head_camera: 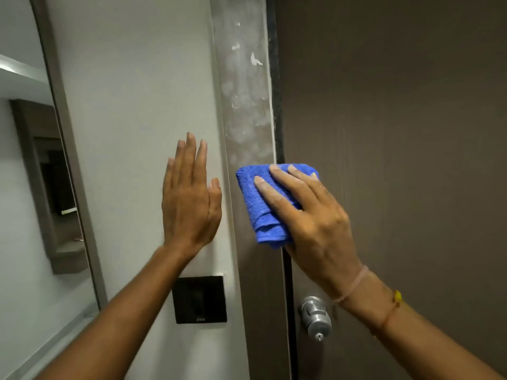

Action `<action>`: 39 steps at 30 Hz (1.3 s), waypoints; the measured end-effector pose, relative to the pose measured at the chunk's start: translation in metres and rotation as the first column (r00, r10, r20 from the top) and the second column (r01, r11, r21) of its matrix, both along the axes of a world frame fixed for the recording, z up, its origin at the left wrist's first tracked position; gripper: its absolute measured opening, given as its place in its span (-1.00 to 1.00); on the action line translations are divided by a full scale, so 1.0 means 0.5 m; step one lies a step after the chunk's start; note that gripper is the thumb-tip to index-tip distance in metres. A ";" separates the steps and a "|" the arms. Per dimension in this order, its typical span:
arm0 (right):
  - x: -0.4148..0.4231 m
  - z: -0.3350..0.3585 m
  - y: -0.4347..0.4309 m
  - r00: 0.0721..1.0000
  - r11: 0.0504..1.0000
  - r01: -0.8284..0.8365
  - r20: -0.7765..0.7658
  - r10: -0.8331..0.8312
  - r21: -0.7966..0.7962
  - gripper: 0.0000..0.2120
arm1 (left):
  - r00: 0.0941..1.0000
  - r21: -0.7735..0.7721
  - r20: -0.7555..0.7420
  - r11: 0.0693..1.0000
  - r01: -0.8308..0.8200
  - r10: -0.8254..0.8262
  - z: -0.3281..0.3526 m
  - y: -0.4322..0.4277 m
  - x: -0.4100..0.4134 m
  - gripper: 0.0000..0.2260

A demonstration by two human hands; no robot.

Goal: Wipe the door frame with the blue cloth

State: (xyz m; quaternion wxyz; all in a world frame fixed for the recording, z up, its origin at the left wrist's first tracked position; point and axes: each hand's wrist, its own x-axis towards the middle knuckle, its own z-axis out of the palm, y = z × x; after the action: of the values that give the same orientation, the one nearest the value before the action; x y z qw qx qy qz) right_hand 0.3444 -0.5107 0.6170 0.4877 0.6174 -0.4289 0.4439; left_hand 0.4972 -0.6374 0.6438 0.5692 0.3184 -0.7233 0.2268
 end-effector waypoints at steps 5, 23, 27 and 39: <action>0.009 0.008 -0.052 0.988 0.989 0.147 -0.053 -0.146 0.009 -0.63 | 0.981 -0.006 0.126 0.989 -0.147 0.147 0.026 -0.058 0.006 -0.45; 0.067 -0.048 -0.176 0.941 0.962 0.235 0.213 -0.261 0.141 -0.43 | 0.979 -0.119 0.073 0.977 -0.178 0.188 0.005 -0.106 -0.002 -0.43; 0.068 -0.006 -0.178 0.933 0.947 0.292 0.179 -0.313 0.133 -0.42 | 0.975 -0.109 0.097 0.975 -0.192 0.202 -0.001 -0.105 -0.002 -0.43; 0.070 0.140 -0.198 0.930 0.957 0.283 0.225 -0.289 0.059 -0.40 | 0.987 -0.128 0.062 0.982 -0.137 0.146 0.137 -0.100 0.000 -0.43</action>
State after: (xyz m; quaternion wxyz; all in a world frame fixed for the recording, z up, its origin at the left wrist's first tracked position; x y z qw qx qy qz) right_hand 0.3792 -0.6100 0.6870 0.4858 0.4986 -0.5737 0.4315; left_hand 0.4972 -0.6874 0.7121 0.5441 0.3251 -0.7031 0.3223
